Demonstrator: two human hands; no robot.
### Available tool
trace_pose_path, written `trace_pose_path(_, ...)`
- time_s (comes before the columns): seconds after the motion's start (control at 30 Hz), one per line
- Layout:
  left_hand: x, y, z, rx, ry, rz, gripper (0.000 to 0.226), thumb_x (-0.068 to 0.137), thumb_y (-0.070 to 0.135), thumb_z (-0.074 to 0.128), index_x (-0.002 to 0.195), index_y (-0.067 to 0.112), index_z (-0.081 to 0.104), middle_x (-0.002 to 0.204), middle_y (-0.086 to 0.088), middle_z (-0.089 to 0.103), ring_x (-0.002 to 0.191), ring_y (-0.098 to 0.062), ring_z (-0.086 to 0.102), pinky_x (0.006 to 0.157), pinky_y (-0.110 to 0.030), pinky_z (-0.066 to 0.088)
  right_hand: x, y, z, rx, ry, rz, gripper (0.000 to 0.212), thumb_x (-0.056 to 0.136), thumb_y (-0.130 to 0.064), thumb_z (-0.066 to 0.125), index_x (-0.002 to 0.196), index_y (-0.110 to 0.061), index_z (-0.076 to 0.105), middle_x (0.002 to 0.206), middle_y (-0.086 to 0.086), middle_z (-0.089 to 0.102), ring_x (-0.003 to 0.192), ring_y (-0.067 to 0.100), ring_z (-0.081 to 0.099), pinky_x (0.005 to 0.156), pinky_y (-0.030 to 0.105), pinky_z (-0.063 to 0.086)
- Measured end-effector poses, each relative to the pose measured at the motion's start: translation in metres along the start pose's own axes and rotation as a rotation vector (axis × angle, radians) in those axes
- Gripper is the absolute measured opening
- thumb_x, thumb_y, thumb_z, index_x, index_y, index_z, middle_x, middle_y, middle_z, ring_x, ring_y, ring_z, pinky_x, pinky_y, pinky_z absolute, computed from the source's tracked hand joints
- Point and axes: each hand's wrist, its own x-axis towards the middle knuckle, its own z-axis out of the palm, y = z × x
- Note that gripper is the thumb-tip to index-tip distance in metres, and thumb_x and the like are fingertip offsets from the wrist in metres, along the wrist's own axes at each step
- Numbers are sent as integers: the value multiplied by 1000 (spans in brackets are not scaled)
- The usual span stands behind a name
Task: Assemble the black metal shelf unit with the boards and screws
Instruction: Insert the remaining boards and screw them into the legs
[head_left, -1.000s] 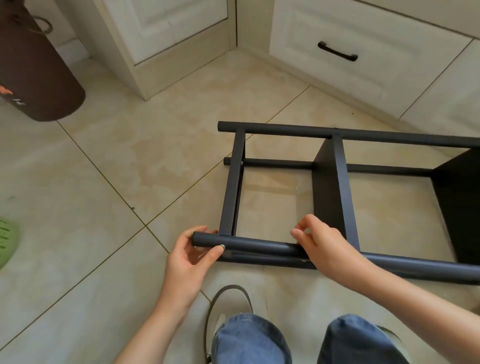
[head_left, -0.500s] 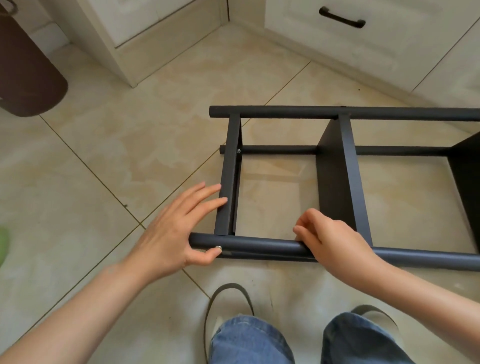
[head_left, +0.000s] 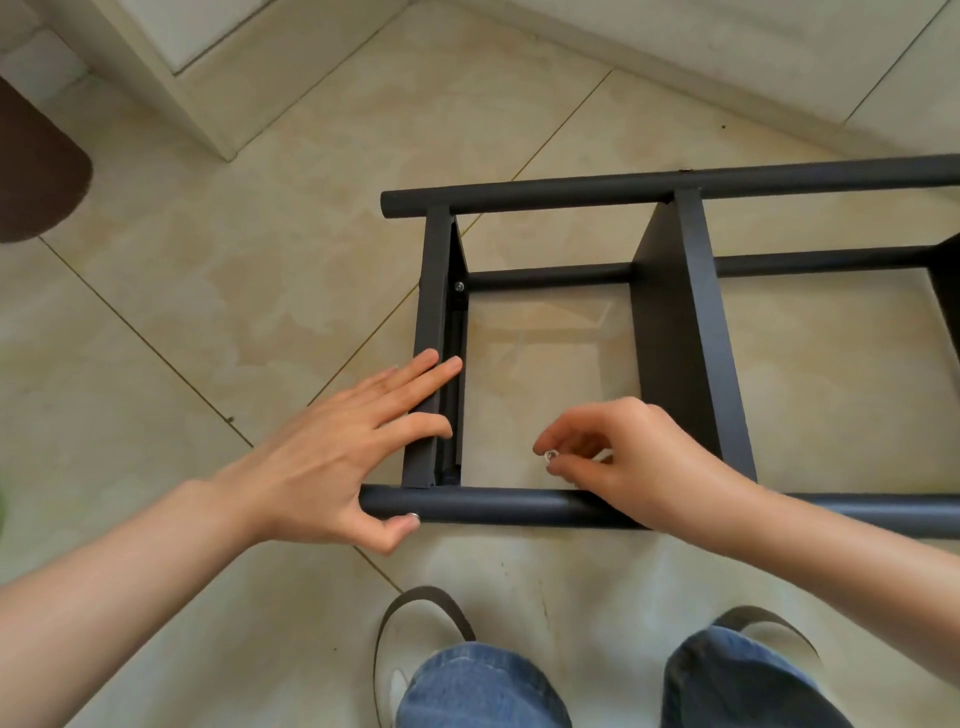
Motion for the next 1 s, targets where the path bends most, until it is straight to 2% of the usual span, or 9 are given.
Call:
trace_pose_path(0.1, 1, -1, 3, -30, 12, 10, 67, 69, 54, 67, 129, 27, 51, 169, 3, 11, 156, -20, 10, 115, -34, 32, 10, -9, 1, 83, -114, -37, 14, 92, -27, 66, 104, -30, 72, 91, -12, 71, 83, -1, 66, 80, 15, 55)
trace_pose_path(0.2, 1, -2, 6, -58, 26, 14, 67, 68, 53, 67, 127, 28, 50, 169, 2, 12, 156, -22, 11, 109, -35, 36, 25, -16, 2, 250, -218, -35, 14, 90, -14, 69, 103, -13, 73, 92, 3, 76, 81, 13, 73, 82, 25, 59)
trace_pose_path(0.27, 1, -2, 8, -79, 29, 15, 68, 67, 52, 68, 127, 28, 49, 169, 2, 13, 156, -24, 12, 106, -34, 36, 37, -18, 4, 313, -242, -23, 14, 89, -8, 69, 103, -6, 73, 91, 11, 76, 81, 21, 73, 81, 26, 59)
trace_pose_path(0.4, 2, -2, 8, -82, 22, 18, 70, 66, 52, 68, 128, 28, 49, 168, 1, 15, 156, -26, 12, 105, -33, 35, 58, -18, 11, 342, -294, -1, 19, 90, -9, 68, 108, -9, 74, 93, 13, 75, 75, 12, 70, 72, 16, 57)
trace_pose_path(0.5, 3, -2, 8, -81, 19, 20, 70, 66, 51, 68, 129, 28, 48, 168, 1, 16, 155, -26, 12, 106, -31, 34, 71, -18, 22, 389, -356, 34, 20, 89, -9, 70, 109, -8, 71, 89, 12, 75, 69, 7, 68, 71, 18, 58)
trace_pose_path(0.63, 4, -2, 7, -97, 6, 18, 71, 66, 49, 68, 131, 29, 47, 168, 0, 18, 155, -27, 12, 116, -17, 21, 82, -20, 34, 515, -453, 109, 2, 89, -12, 70, 91, -11, 68, 79, 5, 71, 66, 8, 66, 71, 21, 59)
trace_pose_path(0.7, 4, -2, 7, -93, 10, 18, 70, 66, 49, 68, 130, 26, 49, 167, 0, 20, 155, -27, 12, 117, -17, 19, 85, -21, 38, 554, -506, 138, 6, 91, -16, 69, 86, -12, 70, 77, 2, 71, 69, 9, 66, 71, 21, 58)
trace_pose_path(0.83, 3, -1, 6, -109, 33, 19, 78, 66, 49, 69, 135, 23, 44, 162, 4, 28, 155, -25, 15, 118, -19, 21, 86, -21, 42, 693, -630, 193, 18, 92, -13, 66, 76, -17, 73, 86, 7, 69, 83, 16, 65, 84, 28, 58)
trace_pose_path(1.0, 4, -2, 6, -109, 30, 20, 80, 64, 49, 71, 134, 21, 44, 157, 2, 35, 155, -25, 16, 118, -22, 24, 88, -20, 46, 871, -762, 293, 25, 90, -3, 67, 69, -16, 74, 86, 9, 69, 75, 15, 66, 80, 25, 58)
